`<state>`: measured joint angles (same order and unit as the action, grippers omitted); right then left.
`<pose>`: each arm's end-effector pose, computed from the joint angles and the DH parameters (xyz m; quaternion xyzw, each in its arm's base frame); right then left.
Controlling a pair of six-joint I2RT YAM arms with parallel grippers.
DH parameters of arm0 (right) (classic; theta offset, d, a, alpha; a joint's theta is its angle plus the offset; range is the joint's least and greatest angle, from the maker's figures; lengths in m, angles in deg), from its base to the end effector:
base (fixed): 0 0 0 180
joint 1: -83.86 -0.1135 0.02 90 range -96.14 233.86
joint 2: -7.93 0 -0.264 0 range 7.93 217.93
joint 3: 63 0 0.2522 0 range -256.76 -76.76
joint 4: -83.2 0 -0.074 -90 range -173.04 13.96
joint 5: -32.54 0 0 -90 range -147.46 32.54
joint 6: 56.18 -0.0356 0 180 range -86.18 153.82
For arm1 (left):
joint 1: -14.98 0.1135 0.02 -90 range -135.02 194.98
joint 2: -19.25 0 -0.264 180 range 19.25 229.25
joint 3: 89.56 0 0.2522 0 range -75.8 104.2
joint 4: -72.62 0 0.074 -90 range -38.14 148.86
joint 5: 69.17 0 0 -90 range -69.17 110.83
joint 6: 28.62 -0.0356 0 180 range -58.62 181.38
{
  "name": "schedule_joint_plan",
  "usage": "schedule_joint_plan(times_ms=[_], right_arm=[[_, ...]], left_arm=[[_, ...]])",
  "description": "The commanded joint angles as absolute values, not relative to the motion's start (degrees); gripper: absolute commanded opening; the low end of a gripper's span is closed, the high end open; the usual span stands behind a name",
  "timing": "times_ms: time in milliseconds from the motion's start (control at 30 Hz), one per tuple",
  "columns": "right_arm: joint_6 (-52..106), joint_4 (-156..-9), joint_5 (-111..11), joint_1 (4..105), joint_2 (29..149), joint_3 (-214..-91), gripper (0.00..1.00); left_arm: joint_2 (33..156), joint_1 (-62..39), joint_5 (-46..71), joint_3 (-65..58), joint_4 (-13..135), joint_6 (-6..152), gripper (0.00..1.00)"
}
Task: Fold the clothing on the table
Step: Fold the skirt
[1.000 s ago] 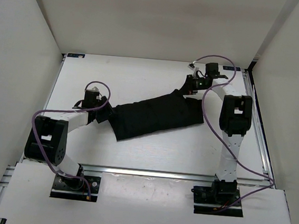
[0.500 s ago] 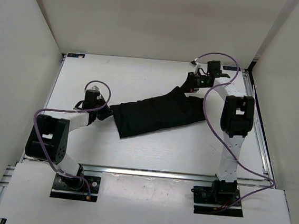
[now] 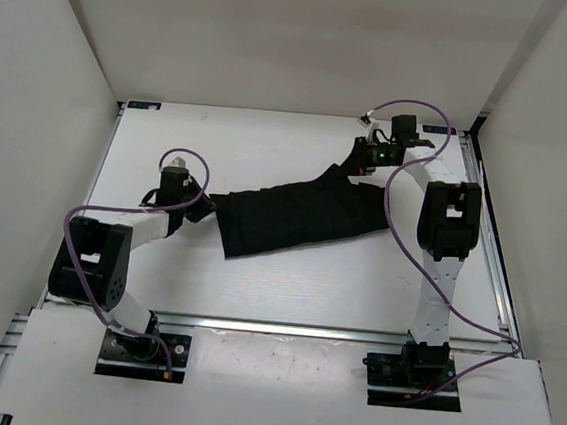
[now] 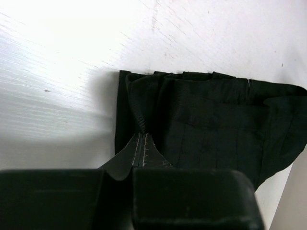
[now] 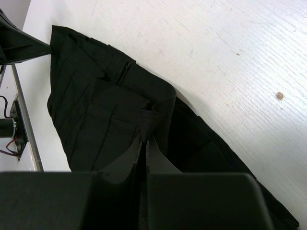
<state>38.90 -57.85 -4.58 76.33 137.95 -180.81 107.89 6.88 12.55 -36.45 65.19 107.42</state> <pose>0.4881 0.0932 0.1880 -0.2399 0.8231 0.4262 0.2887 0.2952 -0.0472 0.1564 -0.2700 0.8742 -0.2401 0.3243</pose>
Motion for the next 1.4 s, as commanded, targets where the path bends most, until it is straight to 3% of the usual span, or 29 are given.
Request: schedule_joint_plan(times_ms=[0, 1367], right_arm=[[38.75, -59.31, -3.41, 76.30, 137.75, -182.40, 0.00], [41.38, -58.25, -7.19, 83.77, 133.61, -176.43, 0.00]], left_arm=[[104.59, 7.86, 13.71, -37.48, 65.90, 108.22, 0.00], [107.32, 10.06, 17.22, -36.95, 59.21, 106.73, 0.00]])
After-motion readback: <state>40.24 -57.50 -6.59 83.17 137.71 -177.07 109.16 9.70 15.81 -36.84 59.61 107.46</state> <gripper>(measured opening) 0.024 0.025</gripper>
